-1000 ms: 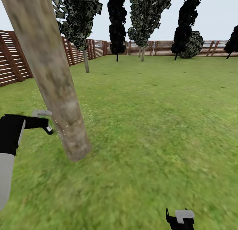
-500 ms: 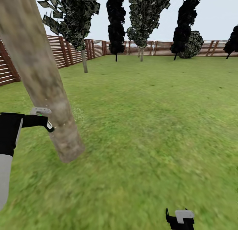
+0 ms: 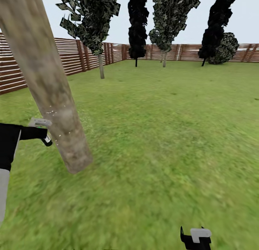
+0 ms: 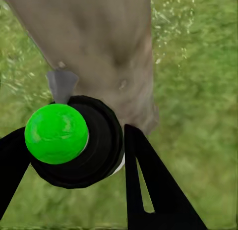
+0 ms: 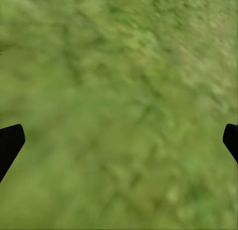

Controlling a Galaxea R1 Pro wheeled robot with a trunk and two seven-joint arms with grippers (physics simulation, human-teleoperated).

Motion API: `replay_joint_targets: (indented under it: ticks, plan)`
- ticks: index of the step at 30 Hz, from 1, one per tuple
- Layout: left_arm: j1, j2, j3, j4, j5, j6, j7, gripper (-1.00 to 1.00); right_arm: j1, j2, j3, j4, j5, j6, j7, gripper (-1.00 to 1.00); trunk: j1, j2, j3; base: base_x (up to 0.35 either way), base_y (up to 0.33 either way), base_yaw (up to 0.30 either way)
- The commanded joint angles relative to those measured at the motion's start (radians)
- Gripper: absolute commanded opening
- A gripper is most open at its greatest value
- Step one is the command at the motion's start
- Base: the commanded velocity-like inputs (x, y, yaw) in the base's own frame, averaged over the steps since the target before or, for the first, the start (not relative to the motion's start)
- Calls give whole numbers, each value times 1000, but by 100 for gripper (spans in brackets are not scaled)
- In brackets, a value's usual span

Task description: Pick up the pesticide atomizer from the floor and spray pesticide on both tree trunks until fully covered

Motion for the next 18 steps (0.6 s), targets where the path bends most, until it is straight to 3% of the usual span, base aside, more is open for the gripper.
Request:
replay_joint_targets:
  ticks: [1,2,3,4,6,9,11,13,14,15,17,18]
  plan:
    - [14,-8,-1,2,0,-1,1,-100,0,0,0,0,0,0,0,100,0,0,0,7,-274,278]
    - [32,-25,-1,3,0,-2,5,-100,0,0,0,0,0,0,0,100,0,0,0,40,-274,278]
    - [46,-63,-1,4,0,-3,11,-100,0,0,0,0,0,0,0,100,0,0,0,70,-274,226]
    - [49,-73,0,4,-1,-3,14,-100,0,0,0,0,0,0,0,100,0,0,0,114,-268,104]
    - [52,-70,8,10,-1,-3,18,-100,0,0,0,0,0,0,0,100,0,0,0,198,-220,35]
    - [55,-24,34,45,-2,-13,90,-100,0,0,0,0,0,0,0,100,0,0,0,267,-101,3]
    - [66,-14,47,69,-2,-18,105,-100,0,0,0,0,0,0,0,100,0,0,0,70,-11,0]
    - [106,-29,45,78,4,-24,108,-100,0,0,0,0,0,0,0,100,0,0,0,11,-2,0]
    - [116,-70,44,79,6,-29,108,-100,0,0,0,0,0,0,0,100,0,0,0,1,0,0]
    - [119,-87,44,80,7,-29,108,-100,0,0,0,0,0,0,0,100,0,0,0,0,0,0]
    - [121,-101,49,82,4,-30,108,-100,0,0,0,0,0,0,0,100,0,0,0,0,0,0]
    - [122,-95,55,82,3,-31,108,-100,0,0,0,0,0,0,0,100,0,0,0,0,0,0]
